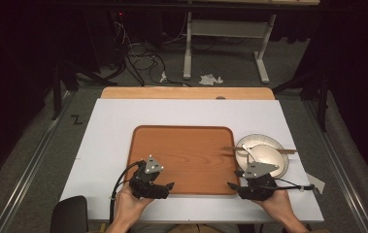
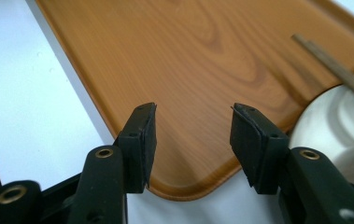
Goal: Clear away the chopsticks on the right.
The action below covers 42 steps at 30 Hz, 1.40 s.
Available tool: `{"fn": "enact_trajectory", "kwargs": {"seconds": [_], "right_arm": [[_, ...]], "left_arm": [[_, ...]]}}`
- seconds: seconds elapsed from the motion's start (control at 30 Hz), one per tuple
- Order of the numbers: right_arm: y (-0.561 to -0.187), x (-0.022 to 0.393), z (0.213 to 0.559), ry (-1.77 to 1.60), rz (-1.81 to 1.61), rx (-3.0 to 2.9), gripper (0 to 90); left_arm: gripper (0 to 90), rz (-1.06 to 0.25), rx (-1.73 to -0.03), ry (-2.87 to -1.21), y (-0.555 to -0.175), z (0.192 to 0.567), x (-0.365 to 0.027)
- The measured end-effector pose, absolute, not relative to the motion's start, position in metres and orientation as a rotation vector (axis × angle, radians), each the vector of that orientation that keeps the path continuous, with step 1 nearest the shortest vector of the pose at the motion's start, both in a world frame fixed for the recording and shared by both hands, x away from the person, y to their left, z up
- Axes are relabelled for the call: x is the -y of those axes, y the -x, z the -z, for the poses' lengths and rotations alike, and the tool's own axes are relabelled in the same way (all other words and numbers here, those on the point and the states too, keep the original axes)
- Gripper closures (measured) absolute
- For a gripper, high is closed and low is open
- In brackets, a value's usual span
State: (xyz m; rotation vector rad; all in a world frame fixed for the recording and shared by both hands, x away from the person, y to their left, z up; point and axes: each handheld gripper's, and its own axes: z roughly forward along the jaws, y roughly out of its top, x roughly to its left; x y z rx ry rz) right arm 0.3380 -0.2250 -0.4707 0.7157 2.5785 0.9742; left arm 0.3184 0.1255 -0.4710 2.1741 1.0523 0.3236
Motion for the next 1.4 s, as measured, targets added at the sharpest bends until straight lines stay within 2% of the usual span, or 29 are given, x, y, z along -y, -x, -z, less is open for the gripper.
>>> {"fn": "enact_trajectory", "kwargs": {"seconds": [0.57, 0.87, 1.4], "right_arm": [[-0.339, 0.244, 0.449, -0.753, -1.056, -2.494, 52.4], [-0.343, 0.261, 0.435, -0.808, -1.078, -2.44, 60.0], [-0.367, 0.291, 0.419, -0.91, -1.088, -2.374, 64.5]], "left_arm": [[26.9, -0.334, -1.057, -2.166, -0.318, 0.474, -0.125], [28.0, -0.325, -1.054, -2.125, -0.317, 0.472, -0.128], [29.9, -0.315, -1.055, -2.114, -0.319, 0.471, -0.13]]}}
